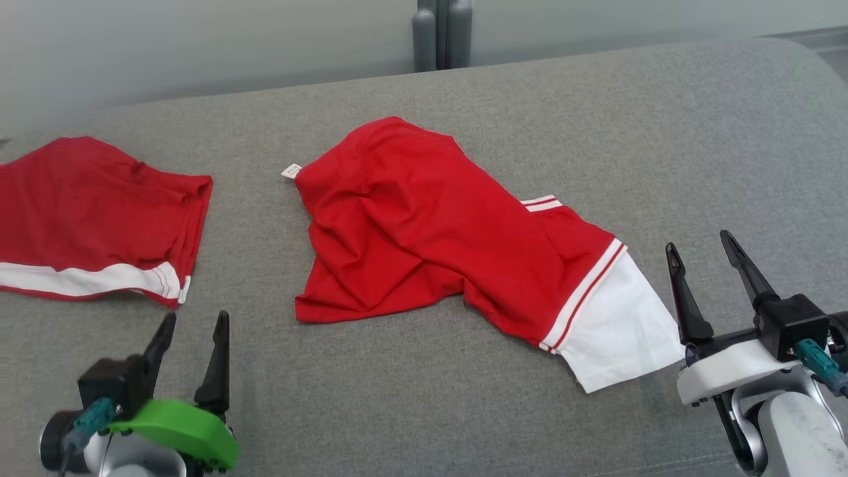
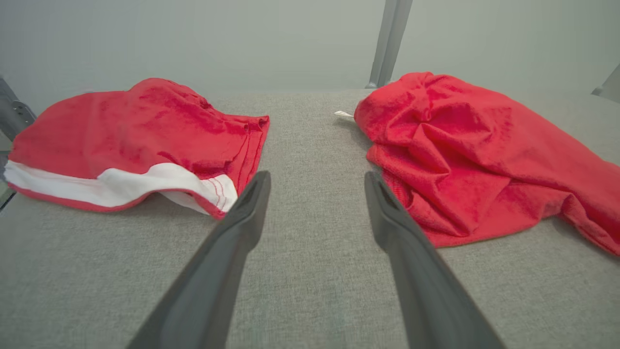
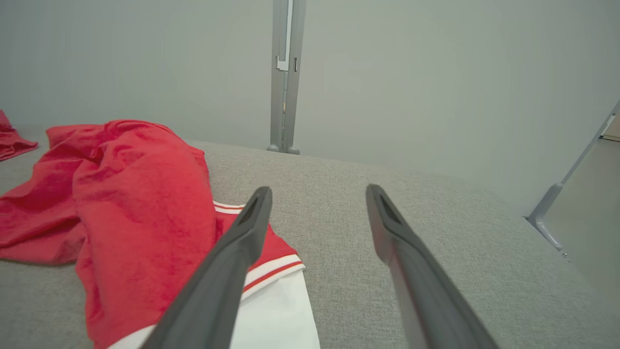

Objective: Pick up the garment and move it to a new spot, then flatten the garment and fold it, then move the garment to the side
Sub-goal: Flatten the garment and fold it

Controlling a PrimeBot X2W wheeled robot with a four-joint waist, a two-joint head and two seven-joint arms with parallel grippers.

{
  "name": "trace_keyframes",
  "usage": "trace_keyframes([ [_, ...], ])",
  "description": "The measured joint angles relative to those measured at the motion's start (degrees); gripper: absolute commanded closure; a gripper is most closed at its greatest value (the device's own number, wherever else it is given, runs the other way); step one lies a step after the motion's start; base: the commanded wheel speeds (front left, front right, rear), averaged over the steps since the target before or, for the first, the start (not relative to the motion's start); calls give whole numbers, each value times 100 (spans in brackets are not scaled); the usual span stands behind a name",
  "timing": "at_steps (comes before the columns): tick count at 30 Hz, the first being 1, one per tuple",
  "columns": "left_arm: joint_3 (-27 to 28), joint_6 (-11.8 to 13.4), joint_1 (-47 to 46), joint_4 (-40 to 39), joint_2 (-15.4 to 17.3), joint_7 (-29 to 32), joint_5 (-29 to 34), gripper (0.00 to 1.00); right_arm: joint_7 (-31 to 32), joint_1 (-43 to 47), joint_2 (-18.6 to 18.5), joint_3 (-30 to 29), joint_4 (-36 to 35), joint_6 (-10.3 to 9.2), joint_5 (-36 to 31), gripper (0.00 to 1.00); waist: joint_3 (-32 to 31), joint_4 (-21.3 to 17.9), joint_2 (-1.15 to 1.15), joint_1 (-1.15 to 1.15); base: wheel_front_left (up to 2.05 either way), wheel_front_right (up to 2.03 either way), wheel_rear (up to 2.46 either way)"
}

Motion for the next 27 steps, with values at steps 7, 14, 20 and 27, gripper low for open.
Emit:
trace_keyframes([
  [7, 478, -112, 838, -256, -169, -80, 294, 0, 0, 208, -85, -60, 125, -1, 25, 0, -328, 174, 0, 0, 0, 0, 0],
  [14, 1126, -490, 1425, -445, -469, -86, 878, 0, 0, 433, -119, -124, 304, 0, 27, 0, -569, 229, 0, 0, 0, 0, 0],
  [20, 1744, -1062, 1734, -297, -833, -86, 1048, 0, 0, 570, 33, -198, 447, -1, 52, 0, -712, 210, 0, 0, 0, 0, 0],
  [27, 2537, -1623, 2003, 18, -1116, -87, 1410, 0, 0, 628, 157, -369, 528, -1, 87, 0, -789, 135, 0, 0, 0, 0, 0],
])
